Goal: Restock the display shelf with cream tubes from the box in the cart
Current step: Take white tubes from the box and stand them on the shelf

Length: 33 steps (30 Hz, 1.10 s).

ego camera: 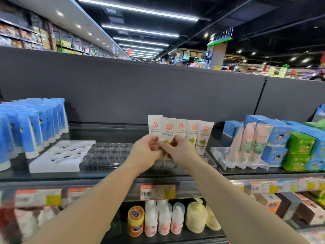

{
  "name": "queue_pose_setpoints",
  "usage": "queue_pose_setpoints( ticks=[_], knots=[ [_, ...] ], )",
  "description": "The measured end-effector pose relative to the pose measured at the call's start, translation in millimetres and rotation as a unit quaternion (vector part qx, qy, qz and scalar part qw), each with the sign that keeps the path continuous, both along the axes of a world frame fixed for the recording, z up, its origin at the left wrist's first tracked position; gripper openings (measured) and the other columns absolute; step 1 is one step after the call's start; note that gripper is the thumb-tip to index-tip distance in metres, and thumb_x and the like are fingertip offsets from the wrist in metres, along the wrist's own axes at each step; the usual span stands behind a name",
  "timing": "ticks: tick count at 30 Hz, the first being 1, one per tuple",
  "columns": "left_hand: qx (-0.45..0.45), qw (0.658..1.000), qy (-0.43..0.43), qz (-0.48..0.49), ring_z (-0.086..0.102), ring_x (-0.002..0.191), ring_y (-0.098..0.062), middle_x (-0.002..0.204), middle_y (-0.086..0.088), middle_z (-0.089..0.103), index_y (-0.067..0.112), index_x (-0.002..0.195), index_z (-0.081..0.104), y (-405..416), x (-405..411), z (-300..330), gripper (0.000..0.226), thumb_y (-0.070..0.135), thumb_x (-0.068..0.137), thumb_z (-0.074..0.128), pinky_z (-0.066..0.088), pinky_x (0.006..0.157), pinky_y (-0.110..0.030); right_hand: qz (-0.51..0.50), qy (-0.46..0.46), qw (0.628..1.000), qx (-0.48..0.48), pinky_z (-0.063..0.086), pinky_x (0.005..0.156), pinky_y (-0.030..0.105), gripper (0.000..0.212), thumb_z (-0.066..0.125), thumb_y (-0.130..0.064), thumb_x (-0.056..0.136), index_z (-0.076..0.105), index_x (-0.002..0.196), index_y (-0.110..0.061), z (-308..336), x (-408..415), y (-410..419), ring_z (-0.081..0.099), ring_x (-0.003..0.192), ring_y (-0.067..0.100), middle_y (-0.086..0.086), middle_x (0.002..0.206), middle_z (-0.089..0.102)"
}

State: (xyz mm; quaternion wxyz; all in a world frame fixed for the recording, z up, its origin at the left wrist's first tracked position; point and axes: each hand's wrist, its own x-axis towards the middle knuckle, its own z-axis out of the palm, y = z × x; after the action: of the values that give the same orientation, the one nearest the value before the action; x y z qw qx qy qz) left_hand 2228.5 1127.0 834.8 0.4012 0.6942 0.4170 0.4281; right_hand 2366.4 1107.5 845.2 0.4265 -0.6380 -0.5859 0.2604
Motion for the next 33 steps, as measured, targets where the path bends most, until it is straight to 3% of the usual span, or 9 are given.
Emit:
queue_pose_setpoints(
  ticks=[2, 5, 8, 10, 11, 15, 20, 25, 33],
  knots=[
    [0.045, 0.992, 0.104, 0.049, 0.056, 0.103, -0.002, 0.117, 0.013, 0.058, 0.022, 0.128, 0.054, 2.2, -15.1, 2.5, 0.044, 0.022, 0.087, 0.07, 0.048, 0.074, -0.012, -0.012, -0.027, 0.999, 0.021, 0.051, 0.07, 0.024, 0.026, 0.063, -0.039, 0.09, 0.058, 0.11, -0.023, 1.9, -1.9, 5.9, 0.063, 0.092, 0.012, -0.008, 0.105, 0.066],
    [0.093, 0.955, 0.269, 0.077, 0.055, 0.111, -0.008, 0.122, 0.01, 0.062, 0.024, 0.124, 0.06, 6.0, -35.4, -0.1, 0.041, 0.04, 0.086, 0.067, 0.046, 0.094, -0.03, -0.037, -0.045, 0.997, 0.044, 0.046, 0.062, 0.022, 0.023, 0.064, -0.037, 0.09, 0.054, 0.101, -0.02, 3.3, -6.1, 15.7, 0.057, 0.081, 0.005, -0.009, 0.092, 0.061],
    [0.103, 0.925, 0.364, 0.03, 0.056, 0.093, -0.004, 0.11, 0.012, 0.066, 0.028, 0.112, 0.068, 4.8, -40.8, -9.2, 0.028, 0.043, 0.091, 0.058, 0.046, 0.08, -0.024, -0.037, -0.051, 0.997, 0.053, 0.037, 0.056, 0.02, 0.023, 0.065, -0.033, 0.09, 0.051, 0.098, -0.016, -0.8, -14.6, 22.5, 0.051, 0.073, 0.002, -0.01, 0.085, 0.055],
    [0.109, 0.923, 0.368, 0.025, 0.058, 0.084, -0.003, 0.099, 0.01, 0.068, 0.029, 0.105, 0.071, 3.8, -40.5, -15.1, 0.022, 0.041, 0.093, 0.056, 0.044, 0.071, -0.021, -0.03, -0.056, 0.997, 0.047, 0.036, 0.055, 0.018, 0.024, 0.065, -0.032, 0.091, 0.052, 0.1, -0.014, -7.9, -20.5, 26.0, 0.051, 0.075, 0.002, -0.01, 0.087, 0.055],
    [0.111, 0.924, 0.365, 0.031, 0.058, 0.082, -0.004, 0.094, 0.011, 0.068, 0.029, 0.102, 0.071, 3.1, -40.3, -16.9, 0.021, 0.041, 0.093, 0.056, 0.046, 0.073, -0.024, -0.027, -0.052, 0.997, 0.045, 0.036, 0.056, 0.017, 0.023, 0.064, -0.031, 0.091, 0.052, 0.1, -0.014, -11.7, -22.6, 28.0, 0.052, 0.077, 0.003, -0.01, 0.089, 0.056],
    [0.126, 0.921, 0.365, 0.045, 0.059, 0.087, -0.008, 0.091, 0.014, 0.066, 0.031, 0.101, 0.071, 4.1, -40.4, -20.7, 0.019, 0.042, 0.092, 0.057, 0.04, 0.103, -0.046, -0.021, -0.066, 0.997, 0.029, 0.037, 0.056, 0.017, 0.02, 0.061, -0.033, 0.092, 0.051, 0.096, -0.016, -14.2, -24.9, 31.9, 0.052, 0.077, 0.004, -0.008, 0.091, 0.057],
    [0.136, 0.924, 0.352, 0.053, 0.058, 0.097, -0.012, 0.102, 0.011, 0.066, 0.029, 0.117, 0.065, 0.1, -38.2, -20.4, 0.026, 0.036, 0.093, 0.058, 0.037, 0.107, -0.046, -0.011, -0.106, 0.994, 0.031, 0.038, 0.057, 0.017, 0.023, 0.06, -0.032, 0.093, 0.051, 0.099, -0.012, -12.6, -24.7, 33.4, 0.052, 0.076, 0.005, -0.011, 0.087, 0.054],
    [0.146, 0.924, 0.35, 0.046, 0.053, 0.09, -0.008, 0.095, 0.015, 0.066, 0.031, 0.107, 0.069, 2.9, -38.0, -21.2, 0.019, 0.036, 0.095, 0.056, 0.028, 0.112, -0.045, -0.021, -0.114, 0.993, 0.019, 0.037, 0.057, 0.016, 0.019, 0.061, -0.032, 0.093, 0.049, 0.095, -0.017, -15.0, -17.6, 35.0, 0.051, 0.076, 0.003, -0.011, 0.087, 0.054],
    [0.16, 0.909, 0.381, 0.053, 0.057, 0.101, -0.009, 0.102, 0.013, 0.067, 0.031, 0.107, 0.069, 5.0, -35.8, -21.9, 0.02, 0.037, 0.095, 0.055, 0.023, 0.113, -0.044, -0.035, -0.182, 0.983, 0.003, 0.054, 0.083, 0.037, 0.023, 0.06, -0.038, 0.092, 0.046, 0.099, -0.021, -21.8, -21.8, 35.9, 0.058, 0.088, 0.013, -0.006, 0.096, 0.056]
  ],
)
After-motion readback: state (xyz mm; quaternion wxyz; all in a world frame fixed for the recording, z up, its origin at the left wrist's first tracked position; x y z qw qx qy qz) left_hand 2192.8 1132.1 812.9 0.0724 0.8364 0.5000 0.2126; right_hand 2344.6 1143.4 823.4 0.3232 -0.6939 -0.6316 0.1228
